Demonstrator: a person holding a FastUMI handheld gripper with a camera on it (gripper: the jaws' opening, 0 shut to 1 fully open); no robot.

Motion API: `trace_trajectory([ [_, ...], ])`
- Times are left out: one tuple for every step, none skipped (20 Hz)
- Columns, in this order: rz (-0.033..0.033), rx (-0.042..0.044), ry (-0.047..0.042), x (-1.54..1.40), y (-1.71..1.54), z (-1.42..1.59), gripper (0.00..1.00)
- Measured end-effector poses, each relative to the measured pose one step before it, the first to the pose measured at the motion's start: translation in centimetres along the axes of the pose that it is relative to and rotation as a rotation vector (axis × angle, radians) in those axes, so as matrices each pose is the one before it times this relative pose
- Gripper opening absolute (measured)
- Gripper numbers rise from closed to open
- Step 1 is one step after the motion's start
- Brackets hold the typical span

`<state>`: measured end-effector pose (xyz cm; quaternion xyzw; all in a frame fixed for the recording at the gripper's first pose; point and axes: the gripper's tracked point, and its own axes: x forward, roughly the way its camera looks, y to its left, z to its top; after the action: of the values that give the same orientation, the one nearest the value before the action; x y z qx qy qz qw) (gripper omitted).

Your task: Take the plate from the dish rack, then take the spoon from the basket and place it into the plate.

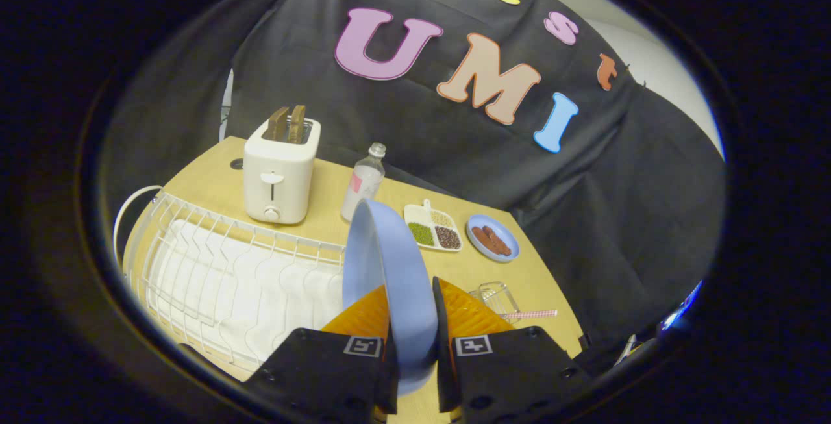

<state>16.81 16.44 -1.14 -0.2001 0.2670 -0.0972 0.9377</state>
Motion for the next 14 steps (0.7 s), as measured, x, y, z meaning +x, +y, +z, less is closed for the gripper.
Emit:
trace_trajectory([
  [-0.00426,0.01194,-0.01974,-0.524,-0.478,0.790,0.27],
  [-0.00122,0.01586,-0.01004,-0.687,-0.551,0.514,0.27],
  [-0.00043,0.01861,-0.00850,-0.638,-0.545,0.334,0.27],
  [-0.00472,0.02501,-0.00690,-0.712,-0.791,0.321,0.27],
  [-0.00354,0.02590,-0.00673,-0.649,-0.869,0.237,0.27],
  [-0.00485,0.03091,-0.00288,-0.545,-0.978,0.074,0.27],
  [-0.00424,0.03068,-0.00058,-0.566,-0.984,-0.229,0.27],
  [-0.00445,0.02957,0.00244,-0.654,-1.150,-0.049,0.27],
  [-0.00217,0.02721,0.00453,-0.553,-1.086,-0.239,0.27],
  [-0.00310,0.02720,0.00037,-0.625,-1.284,-0.099,0.27],
  [-0.01032,0.02821,-0.00637,-0.370,-1.381,0.044,0.27],
  [-0.01464,0.02949,-0.00693,-0.345,-1.403,0.177,0.27],
  [-0.01631,0.03032,-0.00466,-0.442,-1.504,-0.155,0.27],
  [-0.01547,0.03088,-0.00145,-0.304,-1.444,-0.035,0.27],
])
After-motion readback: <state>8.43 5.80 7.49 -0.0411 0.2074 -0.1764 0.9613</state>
